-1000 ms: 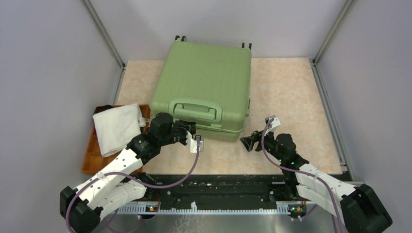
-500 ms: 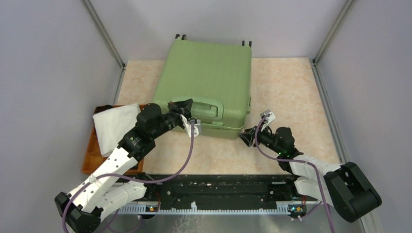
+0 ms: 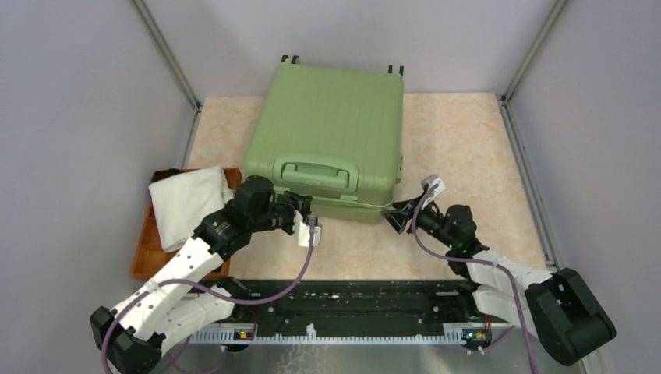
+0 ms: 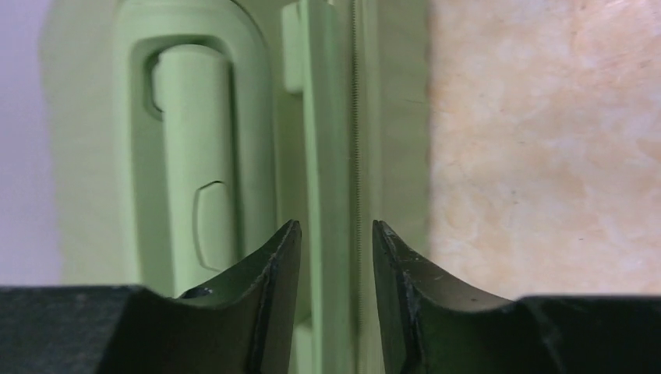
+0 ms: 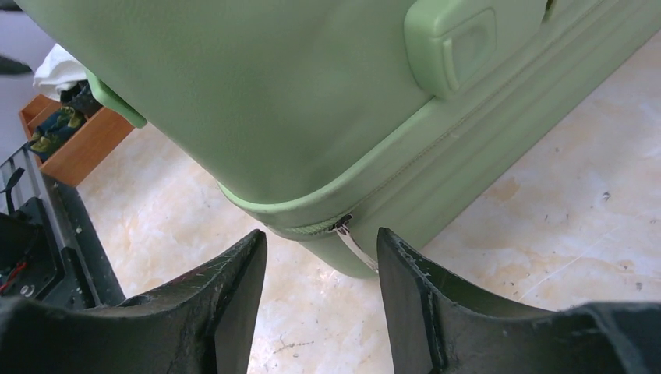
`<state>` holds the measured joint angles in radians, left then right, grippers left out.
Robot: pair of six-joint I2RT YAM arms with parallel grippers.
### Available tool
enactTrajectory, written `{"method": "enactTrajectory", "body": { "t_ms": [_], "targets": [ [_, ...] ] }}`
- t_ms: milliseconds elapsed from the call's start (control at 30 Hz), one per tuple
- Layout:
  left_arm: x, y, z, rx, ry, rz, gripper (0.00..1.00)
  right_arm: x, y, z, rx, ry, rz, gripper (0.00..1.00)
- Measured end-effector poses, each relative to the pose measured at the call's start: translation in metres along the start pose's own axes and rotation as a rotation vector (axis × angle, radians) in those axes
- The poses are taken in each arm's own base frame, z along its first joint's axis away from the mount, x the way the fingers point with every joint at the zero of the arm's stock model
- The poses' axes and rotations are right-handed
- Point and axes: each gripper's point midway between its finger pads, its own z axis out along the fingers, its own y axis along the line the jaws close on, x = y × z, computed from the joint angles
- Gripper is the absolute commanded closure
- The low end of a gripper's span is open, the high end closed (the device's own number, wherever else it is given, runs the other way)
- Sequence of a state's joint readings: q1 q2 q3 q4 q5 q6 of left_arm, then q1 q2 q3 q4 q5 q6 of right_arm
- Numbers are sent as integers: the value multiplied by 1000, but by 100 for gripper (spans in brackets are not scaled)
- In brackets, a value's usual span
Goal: Pack the luggage
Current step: Zip the luggage at the center of the board.
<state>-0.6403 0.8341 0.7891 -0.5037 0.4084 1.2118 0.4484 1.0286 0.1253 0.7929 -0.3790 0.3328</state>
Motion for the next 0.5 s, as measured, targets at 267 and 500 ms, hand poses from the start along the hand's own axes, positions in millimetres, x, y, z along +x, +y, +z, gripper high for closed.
{"method": "enactTrajectory", "body": {
  "t_ms": [267, 500],
  "targets": [
    [13, -20, 15, 76, 16, -19, 36, -2, -1, -1, 9, -6, 0, 45],
    [30, -13, 30, 37, 72, -26, 39, 2, -1, -3, 14, 6, 12, 46]
  ]
}}
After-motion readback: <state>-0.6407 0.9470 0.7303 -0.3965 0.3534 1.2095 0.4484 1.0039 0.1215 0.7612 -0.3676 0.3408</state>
